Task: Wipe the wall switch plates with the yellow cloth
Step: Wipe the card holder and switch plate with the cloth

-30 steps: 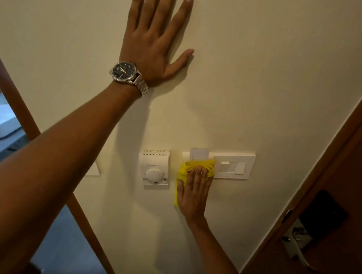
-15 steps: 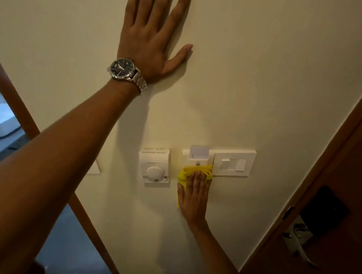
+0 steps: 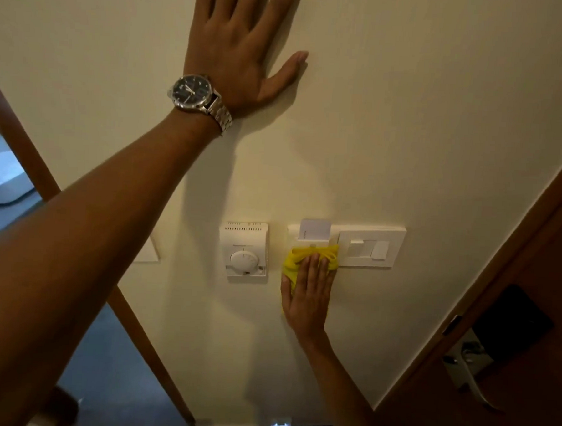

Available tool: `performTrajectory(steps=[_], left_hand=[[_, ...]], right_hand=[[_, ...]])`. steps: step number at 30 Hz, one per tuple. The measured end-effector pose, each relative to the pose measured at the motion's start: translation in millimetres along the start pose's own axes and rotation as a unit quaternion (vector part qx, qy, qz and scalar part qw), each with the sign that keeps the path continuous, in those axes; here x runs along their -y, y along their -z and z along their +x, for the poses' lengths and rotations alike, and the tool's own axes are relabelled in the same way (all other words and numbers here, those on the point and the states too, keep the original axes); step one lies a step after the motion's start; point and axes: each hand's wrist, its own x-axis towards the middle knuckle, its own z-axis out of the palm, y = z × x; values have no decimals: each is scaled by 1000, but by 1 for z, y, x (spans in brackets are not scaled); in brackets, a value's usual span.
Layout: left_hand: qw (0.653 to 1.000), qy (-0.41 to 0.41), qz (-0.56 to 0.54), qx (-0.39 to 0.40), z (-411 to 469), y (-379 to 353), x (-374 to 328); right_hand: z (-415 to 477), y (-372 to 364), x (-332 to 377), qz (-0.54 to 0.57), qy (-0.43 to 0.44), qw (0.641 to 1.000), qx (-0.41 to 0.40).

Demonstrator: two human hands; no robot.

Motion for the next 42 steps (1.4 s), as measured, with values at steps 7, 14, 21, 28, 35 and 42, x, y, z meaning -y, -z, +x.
performTrajectory(steps=[7, 14, 21, 28, 35, 42], left_hand=[[1000, -5, -11, 23, 0, 5, -1], [998, 2, -18, 57, 1, 10, 1], [999, -4, -18, 39, -1, 6, 1], [998, 3, -26, 63, 2, 12, 0], [998, -2, -35, 54, 1, 8, 0], [988, -7, -30, 154, 8, 26, -1]], right_hand=[[2, 2, 2, 19, -9, 1000, 11], [-9, -1, 0, 16, -3, 1000, 9], [7, -3, 10, 19, -40, 999, 1], [-6, 3, 6, -6, -23, 1000, 13], [-8, 1, 8, -17, -19, 999, 21], [-24, 23, 44, 196, -189, 959, 77]])
